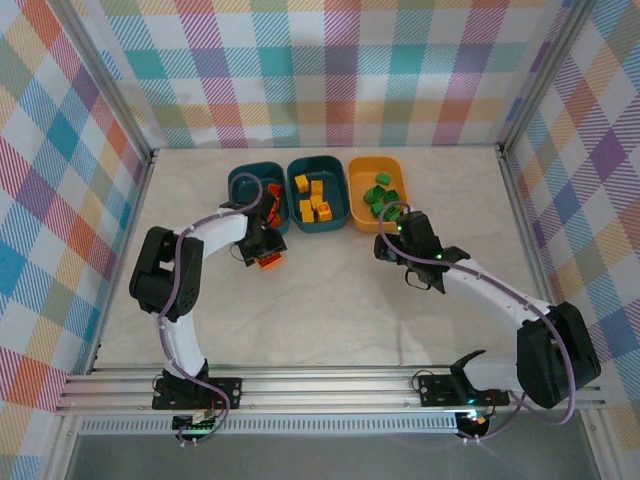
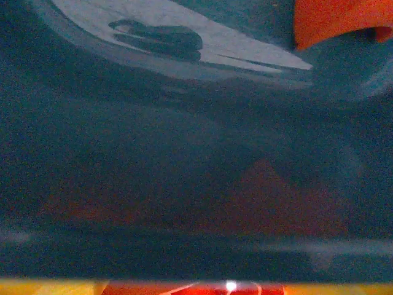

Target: Sort the legos into containers by color

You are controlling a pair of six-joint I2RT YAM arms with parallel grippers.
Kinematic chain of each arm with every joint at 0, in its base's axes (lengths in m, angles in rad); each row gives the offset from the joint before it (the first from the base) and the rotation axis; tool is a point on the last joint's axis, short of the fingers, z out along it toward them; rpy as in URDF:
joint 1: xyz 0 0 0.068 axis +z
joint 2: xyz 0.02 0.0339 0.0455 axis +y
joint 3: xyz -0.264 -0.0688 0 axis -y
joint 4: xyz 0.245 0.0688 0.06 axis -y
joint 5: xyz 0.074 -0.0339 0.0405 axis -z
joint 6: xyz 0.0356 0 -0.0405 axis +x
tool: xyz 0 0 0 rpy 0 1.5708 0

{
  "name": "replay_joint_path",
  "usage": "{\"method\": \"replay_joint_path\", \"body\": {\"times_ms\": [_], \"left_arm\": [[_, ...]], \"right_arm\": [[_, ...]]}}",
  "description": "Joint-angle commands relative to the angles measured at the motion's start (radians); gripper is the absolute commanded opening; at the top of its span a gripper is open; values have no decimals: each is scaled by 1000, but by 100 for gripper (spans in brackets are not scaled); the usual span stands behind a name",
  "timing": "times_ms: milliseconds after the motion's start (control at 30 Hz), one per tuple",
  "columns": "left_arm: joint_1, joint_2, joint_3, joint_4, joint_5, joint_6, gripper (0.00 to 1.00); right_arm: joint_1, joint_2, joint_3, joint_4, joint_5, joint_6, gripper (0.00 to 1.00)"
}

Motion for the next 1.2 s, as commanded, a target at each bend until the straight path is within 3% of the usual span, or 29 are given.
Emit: {"method": "replay_joint_path", "body": {"times_ms": [0,200,267,433,600,733,1000,1067,1167], "left_arm": [[-32,-6,-12,4,9,-4,59],[-58,-109,-42,15,58,-45,50],[-65,-159,-35,31,106,-59,50],[-52,-205,104,-30,80,-54,54],[46,-95,284,-72,64,-39,55],[101,41,431,-150,-73,-19,59],[152,278,724,-235,-68,33,60],[152,321,776,-236,-71,45,65],[152,338,823,-231,-62,52,80]], "right_arm": [[-7,-21,-11,12,19,10,77],[-6,-26,-18,24,18,8,77],[-7,-33,-24,29,22,7,77],[-8,-46,-28,26,30,-2,77],[-17,-79,-59,33,33,0,78],[-41,-106,-36,-32,-11,4,81],[-50,-157,14,-111,-108,4,82],[-49,-156,25,-126,-145,-15,83],[-48,-159,62,-202,-168,-31,85]]}}
